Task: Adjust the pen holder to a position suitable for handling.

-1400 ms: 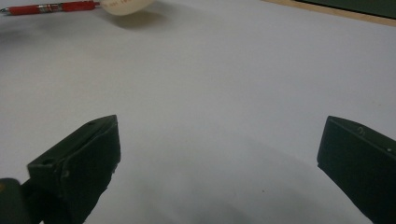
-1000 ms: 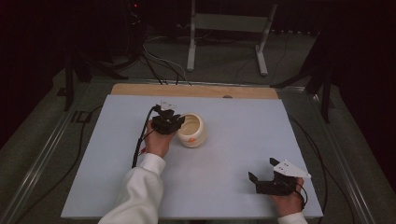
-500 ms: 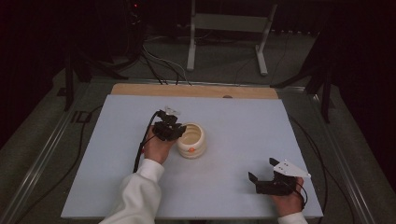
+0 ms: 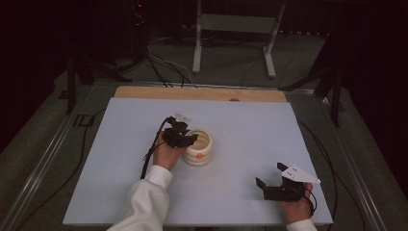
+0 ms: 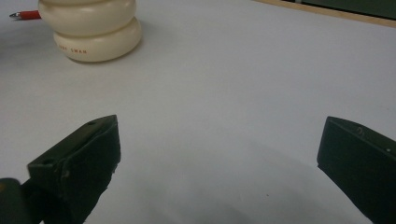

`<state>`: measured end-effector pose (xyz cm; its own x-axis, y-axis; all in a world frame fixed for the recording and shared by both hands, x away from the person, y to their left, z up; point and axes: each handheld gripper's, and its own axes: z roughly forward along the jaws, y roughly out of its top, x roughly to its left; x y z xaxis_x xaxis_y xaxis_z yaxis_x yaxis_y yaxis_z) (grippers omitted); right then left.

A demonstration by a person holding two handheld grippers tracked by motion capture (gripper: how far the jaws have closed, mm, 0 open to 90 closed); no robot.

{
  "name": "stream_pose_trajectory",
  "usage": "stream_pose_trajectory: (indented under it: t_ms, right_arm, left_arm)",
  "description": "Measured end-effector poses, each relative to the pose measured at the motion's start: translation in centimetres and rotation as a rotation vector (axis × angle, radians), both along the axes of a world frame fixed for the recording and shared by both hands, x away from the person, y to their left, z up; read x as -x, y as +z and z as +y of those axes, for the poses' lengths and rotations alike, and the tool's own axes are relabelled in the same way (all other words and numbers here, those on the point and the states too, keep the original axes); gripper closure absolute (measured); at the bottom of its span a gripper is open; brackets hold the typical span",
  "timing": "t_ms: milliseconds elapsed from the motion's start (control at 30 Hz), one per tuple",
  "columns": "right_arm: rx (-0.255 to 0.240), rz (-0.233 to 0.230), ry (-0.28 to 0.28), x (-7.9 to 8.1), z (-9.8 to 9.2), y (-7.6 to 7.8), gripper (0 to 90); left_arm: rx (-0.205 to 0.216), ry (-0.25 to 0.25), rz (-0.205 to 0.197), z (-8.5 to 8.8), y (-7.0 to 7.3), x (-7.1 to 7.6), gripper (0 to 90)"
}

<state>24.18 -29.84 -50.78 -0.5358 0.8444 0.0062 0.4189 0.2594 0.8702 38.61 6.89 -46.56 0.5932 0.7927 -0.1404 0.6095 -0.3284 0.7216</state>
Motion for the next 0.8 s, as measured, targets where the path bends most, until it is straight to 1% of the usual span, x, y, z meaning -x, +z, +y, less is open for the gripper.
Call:
stream_pose_trajectory:
  t_ms: [67,100,133,333,433,500,533,567,600,667,700,733,767,800]
  right_arm:
    - [-0.002,0.002,0.002,0.0,-0.1,0.0,0.0]
    - [-0.002,0.002,0.002,0.0,-0.1,0.0,0.0]
    - [-0.002,0.004,0.003,-0.1,-0.1,0.0,0.0]
    - [-0.009,-0.002,0.002,-0.1,-0.3,0.0,0.0]
    - [-0.021,-0.001,0.001,-0.2,-0.6,0.1,0.0]
    - [-0.028,0.004,-0.002,-0.2,-0.7,0.1,0.0]
    - [-0.028,0.004,-0.002,-0.2,-0.7,0.1,0.0]
    - [-0.032,0.006,-0.005,-0.3,-0.8,0.1,0.0]
    - [-0.034,0.010,-0.005,-0.3,-0.9,0.1,0.0]
    - [-0.031,0.016,-0.007,-0.4,-1.0,0.0,0.0]
    - [-0.032,0.019,-0.009,-0.4,-1.0,0.0,0.0]
    - [-0.035,0.021,-0.012,-0.4,-1.1,0.0,0.0]
    - [-0.037,0.025,-0.016,-0.4,-1.1,0.0,0.0]
    - [-0.037,0.025,-0.016,-0.4,-1.1,0.0,0.0]
  left_arm:
    - [0.023,0.001,-0.018,0.0,0.0,0.1,54.2]
    - [0.023,0.001,-0.018,0.0,0.0,0.1,52.3]
    - [0.041,-0.004,-0.038,0.1,0.1,0.2,52.3]
    - [0.071,-0.001,-0.068,0.2,0.6,0.5,48.0]
    - [0.086,0.003,-0.083,0.4,0.9,0.6,44.1]
    - [0.093,0.008,-0.091,0.6,1.1,0.8,39.1]
    - [0.093,0.008,-0.091,0.6,1.1,0.8,33.7]
    - [0.087,0.018,-0.108,0.7,1.3,0.9,33.7]
    - [0.090,0.019,-0.115,0.9,1.4,1.0,28.0]
    - [0.107,0.022,-0.130,1.1,1.6,1.2,24.6]
    - [0.105,0.033,-0.141,1.2,1.8,1.3,21.3]
    - [0.101,0.032,-0.150,1.4,1.9,1.4,16.1]
    - [0.099,0.036,-0.160,1.5,2.0,1.5,14.2]
    - [0.099,0.036,-0.160,1.5,2.0,1.5,8.0]
